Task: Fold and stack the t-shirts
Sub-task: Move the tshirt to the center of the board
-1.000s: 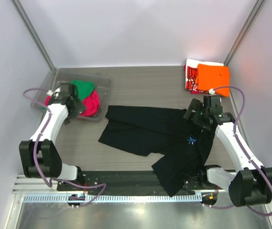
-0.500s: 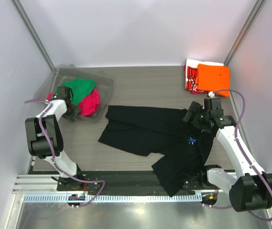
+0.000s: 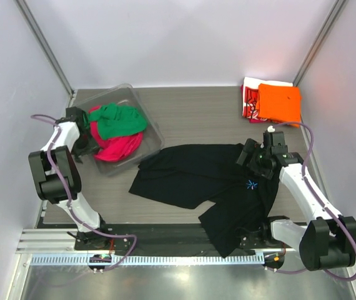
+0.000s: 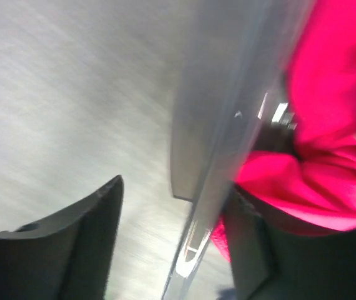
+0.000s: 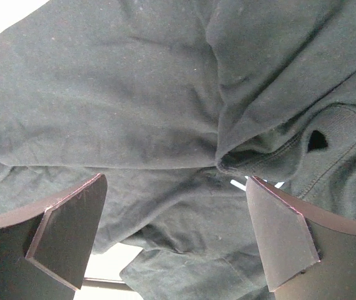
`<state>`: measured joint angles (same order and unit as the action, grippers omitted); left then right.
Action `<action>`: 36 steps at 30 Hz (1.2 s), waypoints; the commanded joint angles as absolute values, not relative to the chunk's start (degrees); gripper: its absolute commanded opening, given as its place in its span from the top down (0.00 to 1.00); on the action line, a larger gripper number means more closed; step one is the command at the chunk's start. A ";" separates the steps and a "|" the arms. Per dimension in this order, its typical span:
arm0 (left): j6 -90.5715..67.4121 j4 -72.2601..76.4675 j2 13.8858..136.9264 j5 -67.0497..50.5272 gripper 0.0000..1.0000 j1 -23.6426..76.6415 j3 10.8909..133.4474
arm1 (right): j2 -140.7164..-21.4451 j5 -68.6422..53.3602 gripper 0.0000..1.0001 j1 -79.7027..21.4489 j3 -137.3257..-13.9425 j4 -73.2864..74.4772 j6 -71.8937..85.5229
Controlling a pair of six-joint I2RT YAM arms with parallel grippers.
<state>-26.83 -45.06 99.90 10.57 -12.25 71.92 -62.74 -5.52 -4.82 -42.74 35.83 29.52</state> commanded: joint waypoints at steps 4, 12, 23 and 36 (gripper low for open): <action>-25.83 -54.22 99.59 17.31 0.25 -13.71 79.35 | -59.86 -7.65 0.00 -5.10 -44.56 35.33 29.27; -31.28 -61.78 97.20 20.59 0.19 2.25 98.06 | -57.83 -8.53 0.00 -5.10 -43.50 36.74 29.62; -37.96 -50.80 113.18 12.48 0.16 19.33 105.81 | -54.23 -8.70 0.00 -5.27 -44.83 40.86 29.88; -32.18 -55.90 130.09 17.30 0.49 21.45 117.70 | -52.47 -8.09 0.00 -5.36 -45.97 42.80 29.71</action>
<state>-35.59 -54.17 132.35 13.47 21.39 118.56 -52.99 -7.81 -5.04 -43.46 42.54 29.89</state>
